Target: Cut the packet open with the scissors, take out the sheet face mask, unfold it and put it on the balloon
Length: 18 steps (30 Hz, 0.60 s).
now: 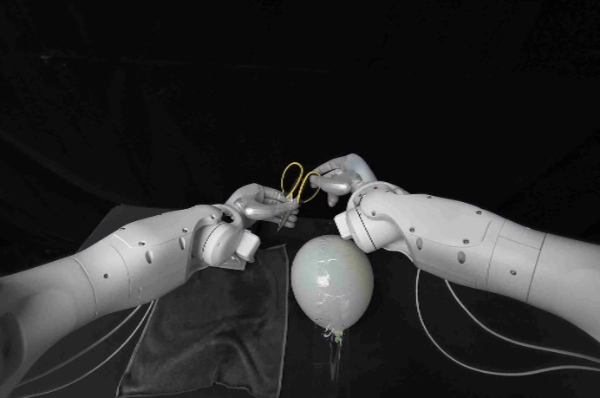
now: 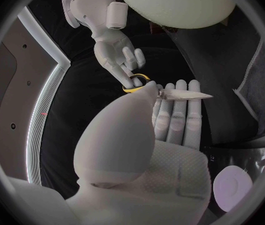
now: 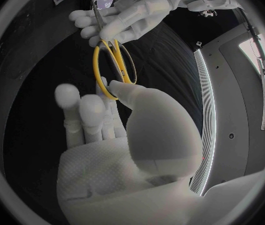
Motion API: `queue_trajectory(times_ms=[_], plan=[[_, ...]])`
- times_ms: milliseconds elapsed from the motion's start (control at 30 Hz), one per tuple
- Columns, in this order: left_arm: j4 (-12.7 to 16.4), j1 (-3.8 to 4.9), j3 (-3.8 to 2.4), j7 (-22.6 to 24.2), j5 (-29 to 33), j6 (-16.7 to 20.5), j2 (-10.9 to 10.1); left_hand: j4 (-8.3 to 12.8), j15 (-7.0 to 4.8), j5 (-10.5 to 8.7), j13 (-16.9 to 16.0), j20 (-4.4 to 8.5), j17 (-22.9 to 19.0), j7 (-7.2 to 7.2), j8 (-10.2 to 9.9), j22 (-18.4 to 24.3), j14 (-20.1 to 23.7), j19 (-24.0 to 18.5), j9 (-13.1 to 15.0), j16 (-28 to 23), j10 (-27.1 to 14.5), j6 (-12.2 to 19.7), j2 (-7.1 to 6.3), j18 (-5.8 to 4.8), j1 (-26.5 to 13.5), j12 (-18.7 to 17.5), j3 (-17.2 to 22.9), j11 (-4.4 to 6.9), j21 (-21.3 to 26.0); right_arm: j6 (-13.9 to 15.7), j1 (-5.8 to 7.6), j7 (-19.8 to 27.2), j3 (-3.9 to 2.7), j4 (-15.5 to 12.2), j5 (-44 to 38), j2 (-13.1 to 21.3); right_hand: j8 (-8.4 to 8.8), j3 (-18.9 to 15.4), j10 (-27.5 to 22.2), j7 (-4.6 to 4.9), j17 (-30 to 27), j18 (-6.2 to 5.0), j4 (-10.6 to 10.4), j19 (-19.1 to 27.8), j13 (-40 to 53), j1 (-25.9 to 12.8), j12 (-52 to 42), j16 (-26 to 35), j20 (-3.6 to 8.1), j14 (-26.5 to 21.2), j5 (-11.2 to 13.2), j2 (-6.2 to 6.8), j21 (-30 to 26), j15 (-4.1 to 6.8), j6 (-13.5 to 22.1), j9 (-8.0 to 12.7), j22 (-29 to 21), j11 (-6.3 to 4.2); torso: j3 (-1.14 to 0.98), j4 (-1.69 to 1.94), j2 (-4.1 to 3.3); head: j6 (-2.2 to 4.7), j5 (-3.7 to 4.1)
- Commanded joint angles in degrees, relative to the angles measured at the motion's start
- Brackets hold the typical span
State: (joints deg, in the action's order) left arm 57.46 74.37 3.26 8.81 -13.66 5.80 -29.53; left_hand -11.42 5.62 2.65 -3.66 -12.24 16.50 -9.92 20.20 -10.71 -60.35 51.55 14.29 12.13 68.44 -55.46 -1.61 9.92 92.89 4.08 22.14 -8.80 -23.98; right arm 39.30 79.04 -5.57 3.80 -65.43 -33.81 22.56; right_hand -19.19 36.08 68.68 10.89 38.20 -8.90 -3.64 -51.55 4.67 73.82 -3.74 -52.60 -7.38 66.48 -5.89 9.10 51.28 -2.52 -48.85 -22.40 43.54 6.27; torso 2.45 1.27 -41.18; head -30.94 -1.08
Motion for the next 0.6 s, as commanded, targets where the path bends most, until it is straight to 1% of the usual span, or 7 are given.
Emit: queue_trajectory(times_ms=[33, 100, 167, 267, 333, 400, 600], plan=[[-0.2, -0.03, -0.02, -1.3, -0.3, -0.4, 0.0, 3.7, -0.16, 0.11, 0.0, 0.61, 0.2, 0.07, 0.3, -1.1, -0.5, -1.1, 0.3, 0.1, 2.6, -0.5, 0.23, 0.02, -1.3, -0.4, 3.0, 2.05, -1.7, -4.5, 0.16, 3.3, 0.10, -0.3, -2.9, 0.5, 3.20, -1.4, -5.2, 1.43, -7.5, 0.24, -0.2, 8.7, -1.1, -0.6, 0.2, 12.7, -2.25, -11.5, 0.9, 1.99, -10.4, -2.58, 2.6, 1.2, -6.3, 2.41, -0.02, 0.12, 0.01, 0.11, 0.04], [-0.2, -0.03, -0.02, -1.5, -0.3, -0.5, 0.0, 3.8, -0.18, 0.09, 0.0, 0.64, 0.3, 0.08, 0.3, -1.3, -0.6, -1.3, 0.3, 0.1, 2.7, -0.5, 0.29, -0.01, -1.5, -0.3, 3.1, 2.07, -1.9, -5.4, 0.16, 4.4, 0.16, -0.5, -3.6, 0.8, 3.84, -1.9, -6.4, 1.89, -9.0, 0.36, -0.1, 10.3, -1.0, -0.6, 0.1, 15.3, -2.82, -13.3, 1.3, 1.95, -13.1, -3.47, 3.0, 1.4, -8.0, 2.59, -0.06, 0.14, -0.01, 0.14, 0.06], [-0.3, -0.04, -0.01, -1.8, -0.4, -0.7, -0.1, 3.8, -0.18, 0.09, 0.0, 0.64, 0.3, 0.08, 0.3, -1.3, -0.6, -1.3, 0.3, 0.1, 2.7, -0.5, 0.29, -0.01, -1.5, -0.3, 3.1, 2.07, -1.9, -6.6, 0.17, 6.1, 0.24, -0.7, -4.6, 1.4, 5.20, -3.7, -10.3, 2.35, -12.4, 1.30, 0.0, 15.1, -1.1, -0.8, -0.5, 21.6, -4.46, -20.7, 2.5, 2.38, -19.7, -5.98, 4.4, 1.9, -12.0, 3.81, -0.05, 0.21, -0.11, 0.43, 0.21], [-0.3, -0.04, -0.01, -2.1, -0.4, -0.7, -0.1, 4.8, -0.23, 0.10, 0.0, 0.77, 0.5, 0.08, 0.4, -2.2, -0.7, -2.2, 0.5, 0.0, 2.8, -0.6, 0.33, -0.17, -2.5, -0.4, 3.8, 2.09, -3.2, -7.9, 0.20, 8.2, 0.33, -0.7, -6.2, 2.3, 6.24, -5.9, -13.0, 2.04, -15.4, 1.67, 0.2, 18.1, -1.1, -0.6, -0.2, 26.1, -6.16, -26.0, 2.5, 2.45, -25.5, -7.75, 5.5, 2.2, -15.9, 5.22, -0.01, 0.10, -0.14, 0.60, 0.23], [-0.3, -0.04, 0.00, -2.4, -0.4, -0.7, -0.2, 5.1, -0.22, 0.14, 0.0, 0.79, 0.6, 0.09, 0.4, -2.6, -0.7, -2.6, 0.6, 0.0, 2.8, -0.6, 0.37, -0.21, -2.9, -0.4, 4.1, 2.09, -3.8, -8.9, 0.26, 9.6, 0.42, -0.5, -7.6, 3.0, 6.77, -7.6, -14.1, 1.52, -17.0, 1.67, 0.2, 19.8, -1.0, -0.6, -0.1, 27.8, -7.41, -27.9, 2.3, 2.38, -29.3, -8.57, 5.9, 2.3, -18.5, 6.02, 0.04, -0.03, -0.04, 0.58, 0.14], [-0.4, -0.04, 0.01, -2.5, -0.4, -0.7, -0.3, 5.6, -0.24, 0.14, 0.0, 0.84, 0.7, 0.08, 0.5, -3.1, -0.8, -3.0, 0.7, -0.1, 2.9, -0.6, 0.34, -0.23, -3.4, -0.4, 4.5, 2.10, -4.5, -9.6, 0.37, 10.6, 0.54, 0.1, -9.0, 3.7, 7.54, -10.9, -18.9, -0.39, -19.0, 1.37, -0.5, 21.7, -1.0, -1.2, -0.2, 29.3, -8.91, -30.8, 2.6, 2.17, -33.7, -10.17, 6.3, 2.5, -21.6, 7.80, 0.01, -0.07, -0.03, 0.66, 0.05], [-0.6, -0.04, 0.03, -3.0, -0.4, -0.7, -0.6, 5.9, -0.25, 0.14, 0.0, 0.85, 0.7, 0.09, 0.5, -3.4, -0.8, -3.3, 0.7, -0.1, 2.9, -0.6, 0.31, -0.25, -3.7, -0.4, 4.7, 2.11, -4.9, -10.4, 1.07, 13.1, 0.75, 1.3, -12.0, 6.1, 9.27, -17.7, -20.9, -0.98, -21.6, 1.85, -1.5, 21.5, -0.9, 0.4, -0.8, 28.8, -9.24, -33.6, 2.3, 0.66, -38.6, -10.85, 7.5, 3.3, -25.6, 8.50, 0.03, 0.09, -0.09, 0.79, -0.22]])
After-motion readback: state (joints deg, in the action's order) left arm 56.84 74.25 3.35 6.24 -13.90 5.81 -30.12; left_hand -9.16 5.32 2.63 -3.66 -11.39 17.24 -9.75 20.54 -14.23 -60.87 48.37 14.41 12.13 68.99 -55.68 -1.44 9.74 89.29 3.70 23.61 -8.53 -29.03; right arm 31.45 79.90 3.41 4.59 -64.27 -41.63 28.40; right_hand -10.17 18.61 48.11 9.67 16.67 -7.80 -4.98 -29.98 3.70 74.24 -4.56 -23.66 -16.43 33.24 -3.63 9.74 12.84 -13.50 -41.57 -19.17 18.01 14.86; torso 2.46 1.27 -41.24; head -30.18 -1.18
